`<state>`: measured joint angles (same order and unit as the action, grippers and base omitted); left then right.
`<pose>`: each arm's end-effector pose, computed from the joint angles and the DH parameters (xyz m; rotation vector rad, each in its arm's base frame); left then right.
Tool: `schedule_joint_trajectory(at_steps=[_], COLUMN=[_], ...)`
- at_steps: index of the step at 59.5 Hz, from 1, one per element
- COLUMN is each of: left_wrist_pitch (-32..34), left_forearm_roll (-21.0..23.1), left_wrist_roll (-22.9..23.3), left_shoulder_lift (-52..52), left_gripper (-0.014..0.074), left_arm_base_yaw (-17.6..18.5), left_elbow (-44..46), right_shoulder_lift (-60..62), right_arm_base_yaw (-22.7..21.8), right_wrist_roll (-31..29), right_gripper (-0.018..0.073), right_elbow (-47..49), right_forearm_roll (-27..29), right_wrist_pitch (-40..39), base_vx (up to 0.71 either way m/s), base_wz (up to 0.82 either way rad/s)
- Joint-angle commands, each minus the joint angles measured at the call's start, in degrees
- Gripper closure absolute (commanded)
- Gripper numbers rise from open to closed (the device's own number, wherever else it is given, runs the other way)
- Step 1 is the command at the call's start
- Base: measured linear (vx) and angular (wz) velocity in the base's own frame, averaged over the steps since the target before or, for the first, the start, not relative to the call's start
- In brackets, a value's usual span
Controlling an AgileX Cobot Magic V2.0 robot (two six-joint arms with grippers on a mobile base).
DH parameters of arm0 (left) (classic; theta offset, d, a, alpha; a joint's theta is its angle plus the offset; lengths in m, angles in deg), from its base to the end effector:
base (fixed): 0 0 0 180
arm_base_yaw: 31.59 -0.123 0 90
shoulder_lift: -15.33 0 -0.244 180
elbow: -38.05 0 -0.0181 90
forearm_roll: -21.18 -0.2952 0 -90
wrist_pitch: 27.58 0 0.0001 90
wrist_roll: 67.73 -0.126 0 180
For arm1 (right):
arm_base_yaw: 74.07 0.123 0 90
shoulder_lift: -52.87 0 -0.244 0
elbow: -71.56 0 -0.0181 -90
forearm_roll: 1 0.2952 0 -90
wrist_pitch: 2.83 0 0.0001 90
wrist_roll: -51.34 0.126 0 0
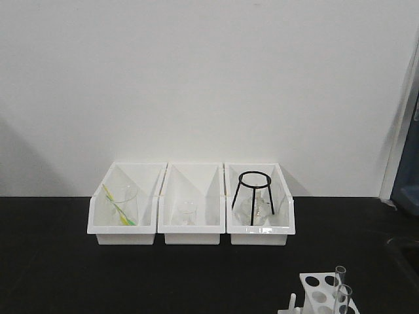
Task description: Flip and reinsert test tube from rack
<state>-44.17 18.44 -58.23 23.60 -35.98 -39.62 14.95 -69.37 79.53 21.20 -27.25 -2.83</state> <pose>0.1740 0.0151 0.1697 -0.1853 1.7796 -0.0189 0.2272 0.0186 0.3036 -0.0371 1.5410 0.0920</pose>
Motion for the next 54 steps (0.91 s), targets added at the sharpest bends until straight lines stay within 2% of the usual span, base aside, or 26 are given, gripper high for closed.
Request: schedule_joint_trajectory(at_steps=[1,14,20,21,25,29,32,38,44,52,54], left_wrist_pitch=[5.0,5.0,5.0,5.0,5.0,5.0,5.0,5.0,5.0,5.0,5.0], left_forearm_roll=[0.2,0.2,0.2,0.2,0.2,0.2,0.2,0.2,0.2,0.2,0.2], left_wrist_roll=[0.0,0.0,0.0,0.0,0.0,0.0,0.0,0.0,0.0,0.0,0.0], left_shoulder_lift=[-0.7,-0.7,-0.7,-0.7,-0.7,-0.7,-0.7,-0.7,-0.7,-0.7,-0.7], left_gripper=[0.0603,0.0603,0.0603,0.0603,0.0603,0.0603,0.0603,0.0603,0.0603,0.0603,0.0603], left_arm_base_yaw=[0.4,0.4,0.4,0.4,0.4,0.4,0.4,0.4,0.4,0.4,0.4], left_elbow=[-0.1,-0.1,-0.1,-0.1,-0.1,-0.1,-0.1,-0.1,-0.1,-0.1,-0.1], right_shoulder_lift=[-0.2,-0.2,0.3,2.1,5.3,9.6,13.2,20.9,27.1,29.8,29.8], right_arm_base_yaw=[0.0,0.0,-0.1,-0.1,-0.1,-0.1,-0.1,-0.1,-0.1,-0.1,-0.1], right_wrist_roll=[-0.1,-0.2,-3.7,-8.1,-12.2,-16.7,-22.5,-31.2,-32.8,-32.1,-31.5], right_gripper=[0.0122,0.0122,0.0143,0.0176,0.0226,0.0295,0.0351,0.0475,0.0576,0.0573,0.0572], right_elbow=[2.0,2.0,1.7,0.5,-1.8,-5.4,-8.8,-16.4,-21.9,-27.6,-27.4], right_forearm_roll=[-0.1,-0.4,-0.6,0.4,3.7,11.2,15.9,21.7,23.7,23.7,23.8], right_wrist_pitch=[-3.5,-3.4,-3.4,-3.5,-3.5,-3.4,-2.6,-0.9,0.6,-0.7,1.7], base_vx=[0.0,0.0,0.0,0.0,0.0,0.0,0.0,0.0,0.0,0.0,0.0], base_wz=[0.0,0.0,0.0,0.0,0.0,0.0,0.0,0.0,0.0,0.0,0.0])
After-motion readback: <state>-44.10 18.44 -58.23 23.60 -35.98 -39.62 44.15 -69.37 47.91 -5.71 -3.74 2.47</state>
